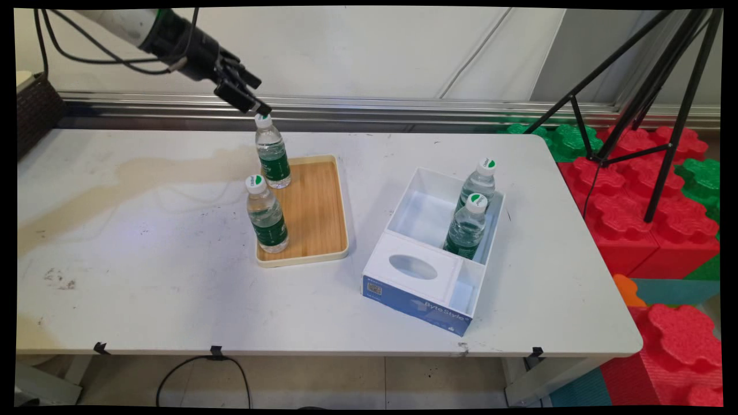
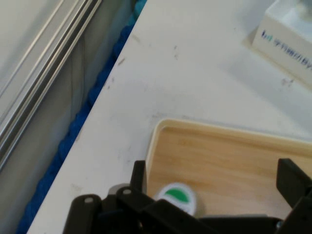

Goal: Pick up the green bottle from the white box

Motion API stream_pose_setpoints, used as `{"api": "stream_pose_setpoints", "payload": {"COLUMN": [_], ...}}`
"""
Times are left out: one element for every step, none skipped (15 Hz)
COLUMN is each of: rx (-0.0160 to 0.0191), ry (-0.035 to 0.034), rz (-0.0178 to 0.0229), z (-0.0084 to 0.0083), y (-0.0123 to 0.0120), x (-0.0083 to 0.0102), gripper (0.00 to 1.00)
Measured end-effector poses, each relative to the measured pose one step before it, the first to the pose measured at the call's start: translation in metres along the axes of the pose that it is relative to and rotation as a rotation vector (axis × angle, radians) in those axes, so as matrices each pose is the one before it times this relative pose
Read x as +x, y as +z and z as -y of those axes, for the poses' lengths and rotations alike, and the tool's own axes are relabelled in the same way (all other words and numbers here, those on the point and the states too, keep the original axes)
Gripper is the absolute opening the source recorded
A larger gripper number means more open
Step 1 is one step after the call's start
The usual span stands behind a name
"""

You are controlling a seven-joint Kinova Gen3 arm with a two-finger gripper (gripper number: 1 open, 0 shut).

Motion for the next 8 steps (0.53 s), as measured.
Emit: {"api": "stream_pose_setpoints", "payload": {"rx": [0.00292,0.00605,0.00518,0.00302,0.00291,-0.00017,-0.00114,-0.00235], "ry": [-0.00086,-0.00357,-0.00416,-0.00307,-0.00566,-0.00386,-0.00793,-0.00445], "rz": [0.00162,0.00253,0.00339,0.00410,0.00197,0.00218,0.00310,0.00307], "z": [-0.00435,-0.00686,-0.00819,-0.00849,-0.00757,-0.00556,-0.00888,-0.00636], "y": [-0.00272,-0.00420,-0.00341,-0.00224,-0.00166,-0.00036,0.00017,0.00072], "x": [0.00594,0.00839,0.00950,0.00896,0.00729,0.00434,0.00596,0.00358], "gripper": [1.00,1.00,1.00,1.00,1.00,1.00,1.00,1.00]}}
